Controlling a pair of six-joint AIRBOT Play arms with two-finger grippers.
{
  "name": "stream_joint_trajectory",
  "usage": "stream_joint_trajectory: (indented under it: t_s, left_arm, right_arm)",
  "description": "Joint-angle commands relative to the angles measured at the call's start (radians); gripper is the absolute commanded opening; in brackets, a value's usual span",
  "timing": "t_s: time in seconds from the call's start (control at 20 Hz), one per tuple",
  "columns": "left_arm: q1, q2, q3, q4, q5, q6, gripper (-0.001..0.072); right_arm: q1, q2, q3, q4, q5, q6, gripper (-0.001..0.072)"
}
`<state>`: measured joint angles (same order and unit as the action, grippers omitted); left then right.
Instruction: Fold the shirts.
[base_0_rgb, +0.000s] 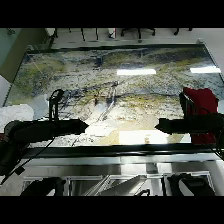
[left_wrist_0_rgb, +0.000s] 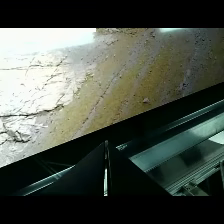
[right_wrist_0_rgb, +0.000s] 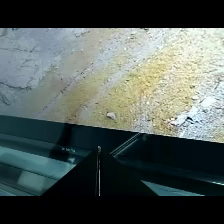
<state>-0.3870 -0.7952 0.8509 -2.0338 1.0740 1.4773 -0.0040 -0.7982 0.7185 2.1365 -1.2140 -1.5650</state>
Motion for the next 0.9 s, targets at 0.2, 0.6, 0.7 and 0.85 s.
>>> stream_joint_trajectory:
  t_s: [0.2, 0.6, 0.7, 0.85]
  left_arm:
    - [0.000, 0.002, 0.001, 0.107, 0.029, 0.004, 0.0014]
    - [0.134, -0.025, 0.116, 0.994, 0.216, -0.126, 0.0699]
    - [0.289, -0.098, 0.133, 1.009, 0.190, -0.125, 0.0699]
    - [0.495, -0.248, 0.135, 1.013, 0.087, -0.123, 0.0700]
  right_arm:
    - [0.001, 0.001, 0.000, 0.000, -0.001, 0.001, 0.0022]
    - [0.001, 0.001, 0.000, 0.000, -0.001, 0.001, 0.0022]
    - [0.001, 0.001, 0.000, 0.000, -0.002, 0.001, 0.0022]
    - [0.001, 0.001, 0.000, 0.000, -0.001, 0.001, 0.0022]
